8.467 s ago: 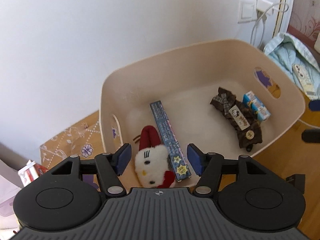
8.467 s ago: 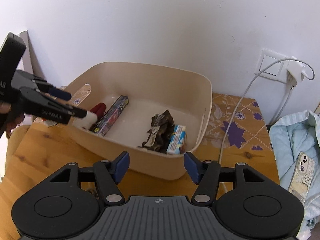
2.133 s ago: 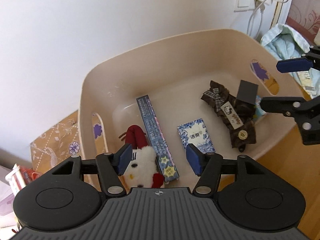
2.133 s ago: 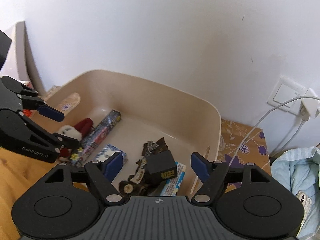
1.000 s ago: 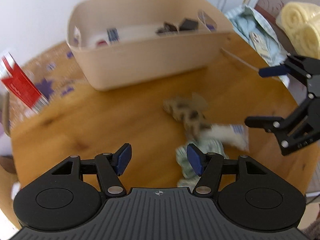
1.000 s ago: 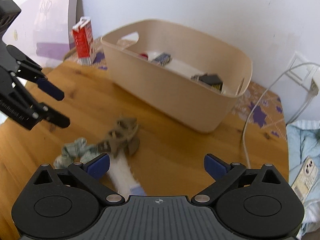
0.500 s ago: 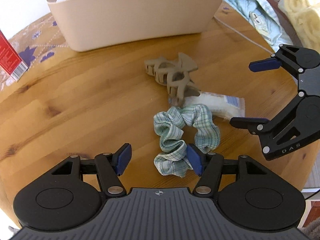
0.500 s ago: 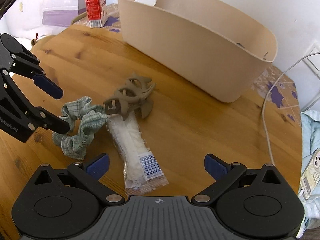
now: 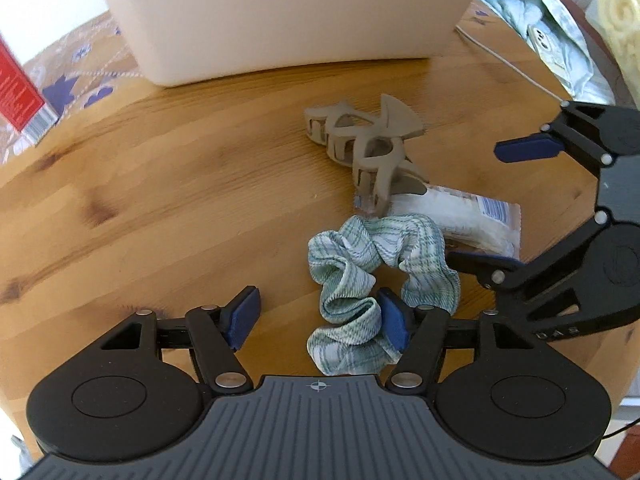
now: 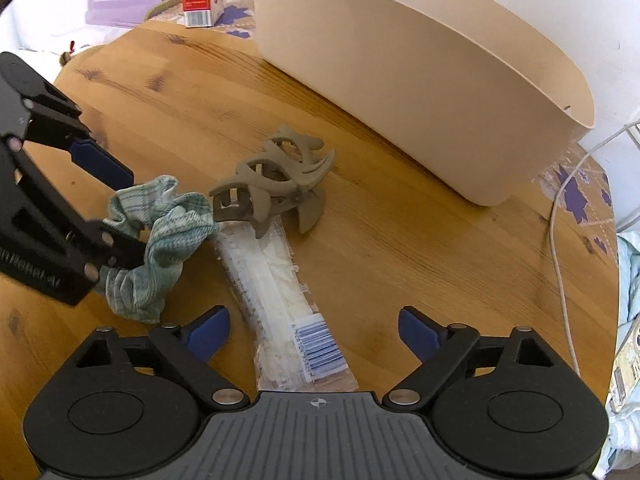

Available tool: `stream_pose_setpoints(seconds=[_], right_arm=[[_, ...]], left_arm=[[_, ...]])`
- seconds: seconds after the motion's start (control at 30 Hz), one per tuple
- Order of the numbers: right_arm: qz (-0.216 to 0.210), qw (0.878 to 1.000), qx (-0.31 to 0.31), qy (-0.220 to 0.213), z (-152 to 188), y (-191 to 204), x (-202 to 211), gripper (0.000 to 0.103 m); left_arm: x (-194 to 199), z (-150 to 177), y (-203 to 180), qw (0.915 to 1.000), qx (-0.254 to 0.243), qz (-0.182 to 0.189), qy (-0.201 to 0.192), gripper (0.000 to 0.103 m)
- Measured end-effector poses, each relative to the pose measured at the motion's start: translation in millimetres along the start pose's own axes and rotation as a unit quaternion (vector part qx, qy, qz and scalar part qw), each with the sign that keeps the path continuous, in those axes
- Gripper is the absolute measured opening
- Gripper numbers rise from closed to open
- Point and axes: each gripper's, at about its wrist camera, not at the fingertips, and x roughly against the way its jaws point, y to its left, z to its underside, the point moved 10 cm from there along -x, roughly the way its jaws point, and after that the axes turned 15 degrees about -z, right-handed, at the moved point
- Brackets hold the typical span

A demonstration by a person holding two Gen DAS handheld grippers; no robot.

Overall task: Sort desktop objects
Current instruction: 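Grasp the green plaid scrunchie with left tool while right tool grasps the white packet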

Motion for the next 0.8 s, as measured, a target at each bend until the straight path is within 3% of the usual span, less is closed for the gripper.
stream_pose_setpoints(seconds=[0.13,0.23,0.3,0.5,0.8], right_arm=[[-0.01,1.0,-0.002,-0.004,-1.3,3.8,-0.7,0.079],[-0.03,0.999,-0.018,-0.011,-2.5,6.5,0.6,0.063],[-0.046,0.999,-0.025,-0.015,-1.9,9.5,1.9,0.042],[-0.05,0.998,-0.022,-0.011,3.3,17.3,4.5,0.031],[-0.066,0.997,-0.037,-0.014,19.9,22.1,18.2,0.027]], left_arm=[[-0.7,1.4,-2.7,0.9994,-0.025,-0.02,-0.014,0.061],[1.2,2.9,-1.5,0.9985,-0.041,-0.027,-0.022,0.043],[2.1,2.9,0.7,0.9985,-0.044,-0.024,-0.023,0.027],[1.5,4.1,9.5,0.9995,-0.026,-0.012,-0.011,0.015],[5.0,14.0,19.2,0.9999,-0.012,-0.004,-0.001,0.011]])
